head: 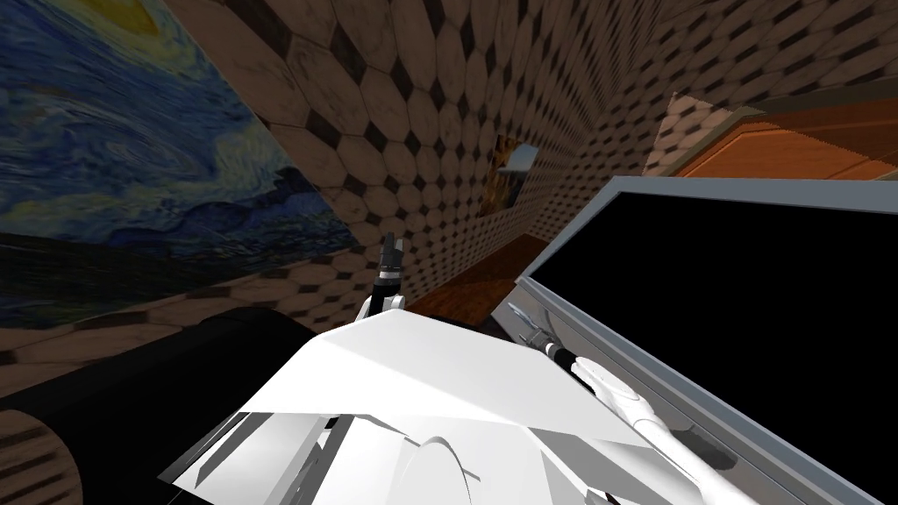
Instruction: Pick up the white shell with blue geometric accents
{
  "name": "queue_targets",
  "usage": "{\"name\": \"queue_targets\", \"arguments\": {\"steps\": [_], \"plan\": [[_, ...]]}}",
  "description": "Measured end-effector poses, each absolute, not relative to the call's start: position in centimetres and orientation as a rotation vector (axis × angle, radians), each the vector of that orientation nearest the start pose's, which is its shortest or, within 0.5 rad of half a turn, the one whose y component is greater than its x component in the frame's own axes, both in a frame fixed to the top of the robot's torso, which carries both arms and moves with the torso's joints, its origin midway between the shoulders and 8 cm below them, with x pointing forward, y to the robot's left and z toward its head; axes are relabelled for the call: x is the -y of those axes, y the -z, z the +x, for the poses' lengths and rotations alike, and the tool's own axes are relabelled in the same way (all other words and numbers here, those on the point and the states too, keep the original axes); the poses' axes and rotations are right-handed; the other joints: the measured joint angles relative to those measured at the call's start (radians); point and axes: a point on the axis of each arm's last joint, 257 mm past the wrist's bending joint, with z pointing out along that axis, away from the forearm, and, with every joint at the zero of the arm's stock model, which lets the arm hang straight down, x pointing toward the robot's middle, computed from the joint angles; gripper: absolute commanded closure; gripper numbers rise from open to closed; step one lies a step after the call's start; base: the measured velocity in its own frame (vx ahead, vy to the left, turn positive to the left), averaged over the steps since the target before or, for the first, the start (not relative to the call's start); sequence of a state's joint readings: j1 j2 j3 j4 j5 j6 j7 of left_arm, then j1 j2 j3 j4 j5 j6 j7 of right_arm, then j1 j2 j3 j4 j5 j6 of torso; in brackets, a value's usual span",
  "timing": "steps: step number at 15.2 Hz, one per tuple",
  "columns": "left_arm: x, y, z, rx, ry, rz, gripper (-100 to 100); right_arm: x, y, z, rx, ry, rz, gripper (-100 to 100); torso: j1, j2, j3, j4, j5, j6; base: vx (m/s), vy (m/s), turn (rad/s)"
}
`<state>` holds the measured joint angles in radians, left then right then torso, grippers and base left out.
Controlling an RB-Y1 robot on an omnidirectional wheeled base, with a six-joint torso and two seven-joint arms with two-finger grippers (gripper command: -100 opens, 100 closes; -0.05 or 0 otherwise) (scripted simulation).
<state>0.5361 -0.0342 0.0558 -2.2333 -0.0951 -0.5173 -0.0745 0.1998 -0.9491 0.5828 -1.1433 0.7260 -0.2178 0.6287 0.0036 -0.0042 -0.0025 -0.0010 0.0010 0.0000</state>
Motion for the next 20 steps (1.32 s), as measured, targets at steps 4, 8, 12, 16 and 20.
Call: {"name": "queue_targets", "arguments": {"steps": [4, 8, 12, 16, 20], "plan": [[-29.6, 0.5, 34.5, -0.703, 1.091, -0.635, 0, 48.8, 52.1, 25.9, -2.318, 0.276, -1.141, -100, 0.002, -0.005, -0.002, -0.001, 0.0, -0.001, 0.12, 0.077, 0.04], [-29.6, 0.5, 34.4, -0.703, 1.091, -0.635, 0, 53.1, 52.2, 23.8, -2.343, 0.398, -1.304, -100, 0.002, -0.009, -0.005, -0.002, 0.0, 0.0, 0.174, 0.074, 0.02], [-29.6, 0.5, 34.5, -0.703, 1.091, -0.635, 0, 55.5, 52.5, 22.3, -2.35, 0.46, -1.413, -100, 0.0, -0.005, -0.003, -0.001, 0.0, 0.0, 0.1, 0.05, 0.017], [-29.6, 0.5, 34.5, -0.703, 1.091, -0.635, 0, 56.3, 53.0, 21.6, -2.353, 0.486, -1.458, -100, -0.003, 0.0, 0.0, 0.0, -0.001, 0.0, 0.044, -0.002, 0.045], [-29.6, 0.5, 34.5, -0.703, 1.091, -0.635, 0, 54.8, 54.6, 21.5, -2.36, 0.491, -1.435, -100, -0.01, 0.005, 0.003, 0.001, -0.002, 0.0, -0.023, -0.079, 0.063]]}}
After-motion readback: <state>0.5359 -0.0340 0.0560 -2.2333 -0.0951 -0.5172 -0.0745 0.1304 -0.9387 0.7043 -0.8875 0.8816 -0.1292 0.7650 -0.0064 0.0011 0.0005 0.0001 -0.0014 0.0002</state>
